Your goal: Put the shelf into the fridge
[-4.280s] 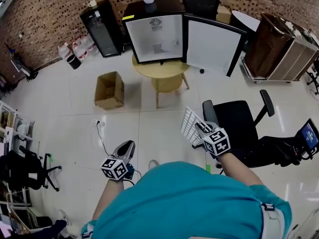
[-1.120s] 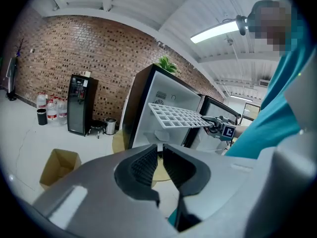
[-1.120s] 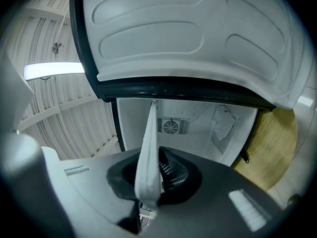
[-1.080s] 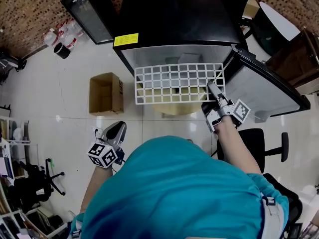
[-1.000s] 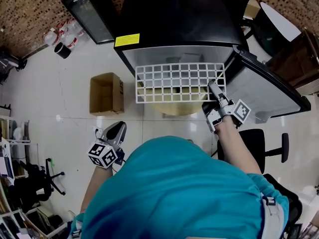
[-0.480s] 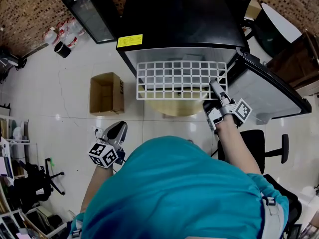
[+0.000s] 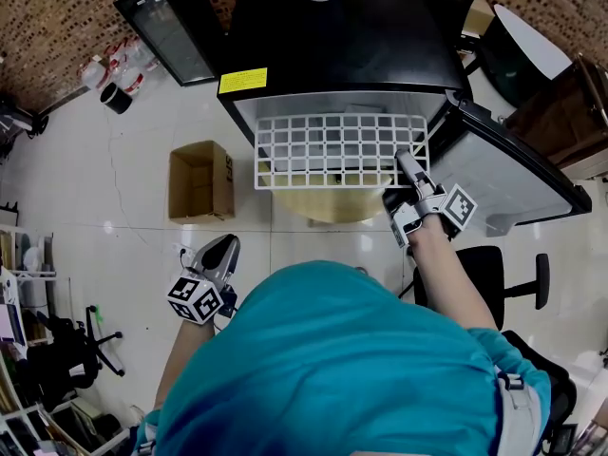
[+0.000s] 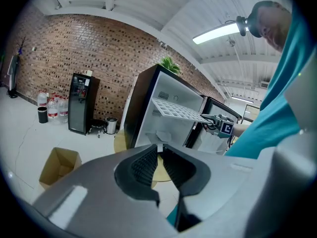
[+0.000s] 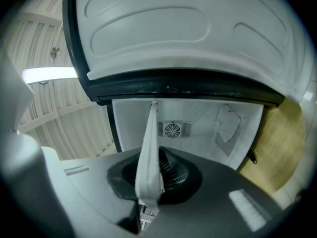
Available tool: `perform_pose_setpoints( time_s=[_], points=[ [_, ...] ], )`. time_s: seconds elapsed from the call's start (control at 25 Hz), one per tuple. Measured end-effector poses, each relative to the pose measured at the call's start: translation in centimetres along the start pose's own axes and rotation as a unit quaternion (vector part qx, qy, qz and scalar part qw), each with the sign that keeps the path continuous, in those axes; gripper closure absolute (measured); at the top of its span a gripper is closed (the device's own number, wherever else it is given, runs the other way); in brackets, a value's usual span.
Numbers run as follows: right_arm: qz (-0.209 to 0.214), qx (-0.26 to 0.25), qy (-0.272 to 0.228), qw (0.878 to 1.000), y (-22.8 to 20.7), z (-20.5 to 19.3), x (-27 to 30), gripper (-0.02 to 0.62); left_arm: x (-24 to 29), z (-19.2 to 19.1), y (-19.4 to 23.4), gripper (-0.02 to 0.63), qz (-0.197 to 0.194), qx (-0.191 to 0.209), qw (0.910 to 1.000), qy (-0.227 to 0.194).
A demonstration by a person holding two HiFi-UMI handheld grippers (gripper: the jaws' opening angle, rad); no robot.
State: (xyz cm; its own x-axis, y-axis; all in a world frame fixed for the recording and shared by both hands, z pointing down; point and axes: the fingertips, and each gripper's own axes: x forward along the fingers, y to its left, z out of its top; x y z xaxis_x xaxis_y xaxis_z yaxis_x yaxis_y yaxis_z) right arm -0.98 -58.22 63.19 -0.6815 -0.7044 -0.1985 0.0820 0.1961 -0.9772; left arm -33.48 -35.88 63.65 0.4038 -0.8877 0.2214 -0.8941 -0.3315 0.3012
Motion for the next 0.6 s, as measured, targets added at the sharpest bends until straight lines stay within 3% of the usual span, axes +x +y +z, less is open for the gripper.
perform_pose_setpoints(
  time_s=[0.6],
  points=[
    [-0.014,0.028,0.000,1.000,-1.3,-0.6,-0.3,0.566,-0.1,-0.8,-0.4,0.571,-0.003,-0.003,1.0000,0.000]
  ],
)
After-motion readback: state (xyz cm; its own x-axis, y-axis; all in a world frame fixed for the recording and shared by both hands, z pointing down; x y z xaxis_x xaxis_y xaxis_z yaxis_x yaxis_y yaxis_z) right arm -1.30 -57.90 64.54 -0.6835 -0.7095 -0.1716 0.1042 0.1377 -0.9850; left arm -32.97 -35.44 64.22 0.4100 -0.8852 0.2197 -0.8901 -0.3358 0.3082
